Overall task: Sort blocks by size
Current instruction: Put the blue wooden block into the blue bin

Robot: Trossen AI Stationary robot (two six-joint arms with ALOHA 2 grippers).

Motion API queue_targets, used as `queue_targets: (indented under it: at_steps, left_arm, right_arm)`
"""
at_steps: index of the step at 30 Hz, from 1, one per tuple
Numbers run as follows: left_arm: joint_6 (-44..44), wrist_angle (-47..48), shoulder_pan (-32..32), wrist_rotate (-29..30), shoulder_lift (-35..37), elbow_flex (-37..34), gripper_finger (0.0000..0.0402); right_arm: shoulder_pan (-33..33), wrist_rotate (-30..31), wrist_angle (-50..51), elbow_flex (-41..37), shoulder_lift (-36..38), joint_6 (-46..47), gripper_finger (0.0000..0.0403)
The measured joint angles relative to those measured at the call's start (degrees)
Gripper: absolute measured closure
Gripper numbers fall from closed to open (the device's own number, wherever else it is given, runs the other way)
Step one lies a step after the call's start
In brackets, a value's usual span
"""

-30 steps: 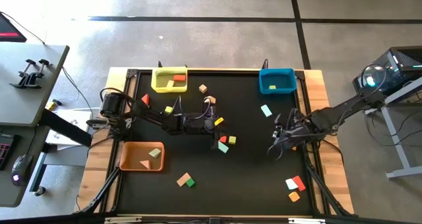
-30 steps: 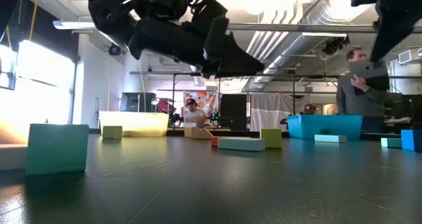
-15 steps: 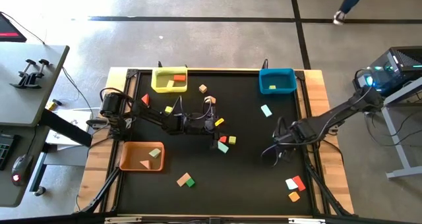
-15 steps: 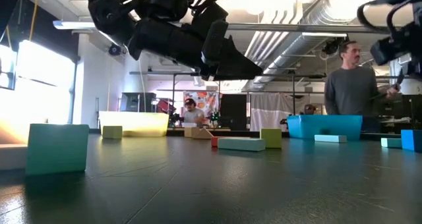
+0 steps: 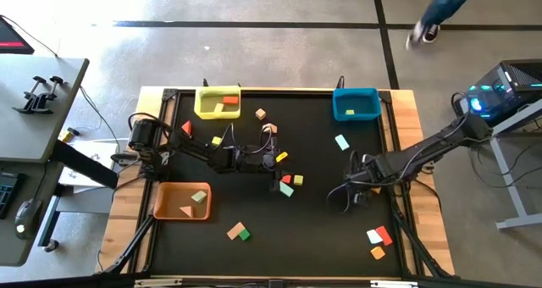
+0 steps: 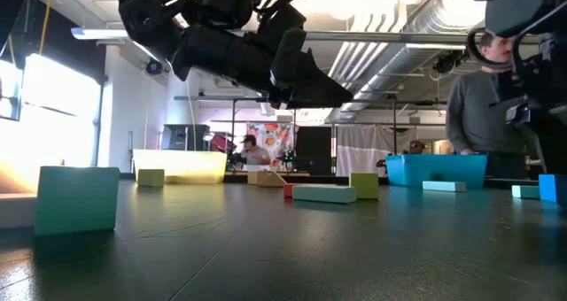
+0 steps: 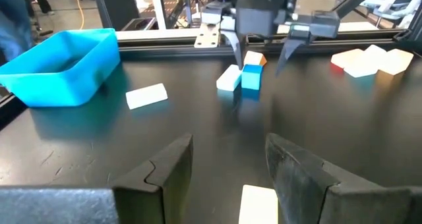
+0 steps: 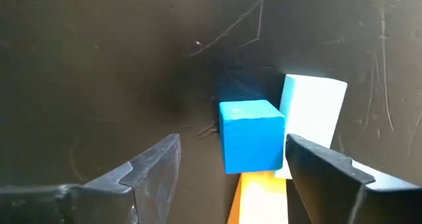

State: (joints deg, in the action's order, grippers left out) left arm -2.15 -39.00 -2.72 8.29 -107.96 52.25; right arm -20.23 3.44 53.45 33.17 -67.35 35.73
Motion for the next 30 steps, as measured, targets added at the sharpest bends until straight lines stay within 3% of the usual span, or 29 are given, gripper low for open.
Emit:
queue_targets:
  at_steps: [10, 17, 22, 25, 30]
  left_arm:
    - [0.0, 0.1, 0.0, 0.0, 0.0, 0.0, 0.0222]
    - [0.0, 0.1, 0.0, 0.0, 0.0, 0.0, 0.0222]
    - [0.0, 0.1, 0.0, 0.0, 0.0, 0.0, 0.0222]
    - [0.0, 0.1, 0.0, 0.0, 0.0, 0.0, 0.0222]
    - [0.1, 0.2, -0.2, 0.0, 0.0, 0.0, 0.0222]
  right_arm:
    - [0.0, -0.7, -4.1, 0.0, -6.7, -7.6, 0.0182]
    - [0.0, -5.1, -5.5, 0.0, -7.5, -5.6, 0.0276]
    - [0.0, -7.4, -17.4, 0.1, -5.7, -9.0, 0.0276]
    - [1.4, -0.3, -26.0, 0.1, -4.5, -13.7, 0.0276]
    - [9.9, 19.5, -31.1, 0.1, -2.2, -14.5, 0.0276]
